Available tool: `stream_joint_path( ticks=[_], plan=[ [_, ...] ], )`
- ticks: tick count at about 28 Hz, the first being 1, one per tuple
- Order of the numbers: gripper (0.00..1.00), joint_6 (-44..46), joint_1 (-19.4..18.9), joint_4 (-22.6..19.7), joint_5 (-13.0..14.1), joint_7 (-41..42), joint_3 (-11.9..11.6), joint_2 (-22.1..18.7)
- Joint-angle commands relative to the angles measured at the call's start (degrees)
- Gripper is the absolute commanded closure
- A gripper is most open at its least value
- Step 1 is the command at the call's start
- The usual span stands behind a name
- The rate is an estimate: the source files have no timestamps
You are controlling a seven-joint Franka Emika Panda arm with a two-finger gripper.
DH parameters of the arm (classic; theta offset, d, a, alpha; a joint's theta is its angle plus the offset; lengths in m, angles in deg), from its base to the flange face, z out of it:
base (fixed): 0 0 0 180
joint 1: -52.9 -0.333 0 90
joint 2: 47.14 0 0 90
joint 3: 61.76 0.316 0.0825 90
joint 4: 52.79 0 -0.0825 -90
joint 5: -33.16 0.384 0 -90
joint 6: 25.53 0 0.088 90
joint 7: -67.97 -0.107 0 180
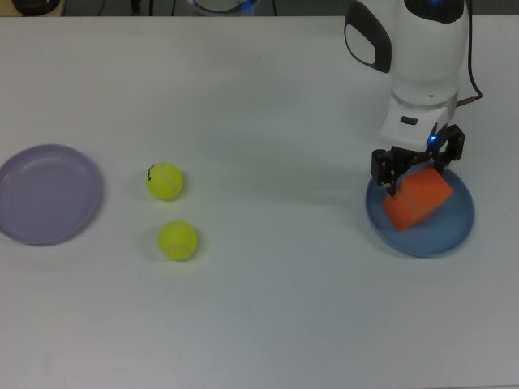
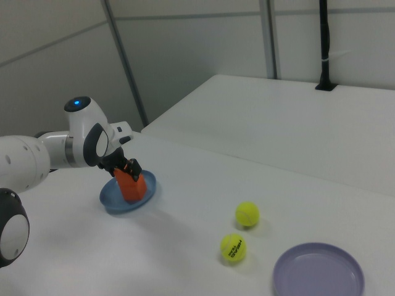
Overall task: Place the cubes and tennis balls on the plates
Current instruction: 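Raise the gripper and lower it onto a yellow tennis ball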
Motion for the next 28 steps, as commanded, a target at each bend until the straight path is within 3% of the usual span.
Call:
stream_joint_path(
  ticks=[1, 6, 14, 19, 25, 28],
  plan=[
    [0.0, 0.6, 0.2, -0.5, -0.6, -2.1, -0.4, -4.1],
    [0.0, 5.6, 1.6, -0.5, -0.3, -4.0, -0.4, -8.2],
    [0.0, 15.8, 6.4, -1.3, 3.9, -4.5, -0.4, -14.8],
    [0.0, 20.2, 11.8, -4.5, 6.1, -4.4, -0.4, -19.2],
    [0.0, 20.7, 19.0, -11.1, 6.2, -4.3, -0.4, -23.6],
    [0.0, 20.4, 21.0, -12.5, 6.2, -3.8, -0.4, -23.8]
  ],
)
